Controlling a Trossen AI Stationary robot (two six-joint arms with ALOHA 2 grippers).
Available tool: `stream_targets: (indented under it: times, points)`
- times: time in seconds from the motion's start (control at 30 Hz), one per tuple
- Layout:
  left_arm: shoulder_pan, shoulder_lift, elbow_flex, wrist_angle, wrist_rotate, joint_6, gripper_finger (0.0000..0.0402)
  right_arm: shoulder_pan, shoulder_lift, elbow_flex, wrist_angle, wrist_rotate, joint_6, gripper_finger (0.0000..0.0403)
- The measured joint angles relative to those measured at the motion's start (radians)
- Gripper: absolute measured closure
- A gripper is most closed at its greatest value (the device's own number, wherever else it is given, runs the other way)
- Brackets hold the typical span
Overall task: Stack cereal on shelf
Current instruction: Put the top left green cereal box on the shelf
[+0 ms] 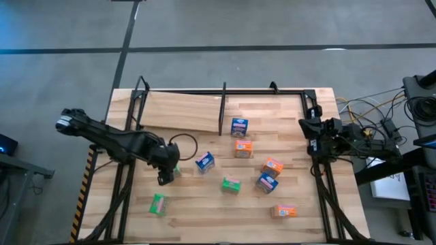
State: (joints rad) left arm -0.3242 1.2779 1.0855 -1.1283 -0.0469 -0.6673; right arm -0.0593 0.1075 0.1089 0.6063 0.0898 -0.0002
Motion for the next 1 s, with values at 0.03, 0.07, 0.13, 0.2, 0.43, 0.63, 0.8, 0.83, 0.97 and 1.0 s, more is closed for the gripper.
stream_targets:
  times: [0.03,0.07,0.13,0.2,0.43,0.63,0.8,0.83,0.97,1.0]
  points:
    - [-0.003,0.006,0.000,-0.002,0.000,0.017,0.0171,0.000,0.001,0.000,0.010,0.000,0.000,0.0394]
    - [-0.003,0.010,0.000,-0.004,0.000,0.029,0.0165,0.000,0.001,0.002,0.013,0.000,-0.001,0.0394]
    - [-0.003,0.018,0.000,-0.009,0.000,0.040,0.0157,0.000,0.003,0.002,0.012,0.000,-0.009,0.0394]
    - [-0.003,0.022,0.000,-0.018,0.000,0.041,0.0151,0.000,0.004,0.002,0.009,0.000,-0.013,0.0394]
    - [-0.003,0.032,0.000,-0.038,-0.023,0.022,0.0143,0.000,0.003,0.002,0.014,0.000,-0.023,0.0394]
    - [-0.003,0.032,-0.007,-0.036,-0.037,0.022,0.0143,0.000,0.003,0.002,0.013,0.001,-0.011,0.0394]
    - [-0.003,0.032,-0.034,-0.021,-0.045,0.028,0.0143,0.000,0.004,0.002,0.013,0.001,0.007,0.0394]
    - [-0.003,0.032,-0.037,-0.012,-0.046,0.029,0.0143,0.000,0.004,0.002,0.013,0.001,0.010,0.0394]
    - [-0.003,0.032,-0.054,0.018,-0.048,0.030,0.0143,0.000,0.004,0.002,0.012,0.001,0.016,0.0394]
    - [-0.003,0.032,-0.061,0.031,-0.048,0.030,0.0143,0.000,0.004,0.002,0.013,0.001,0.017,0.0394]
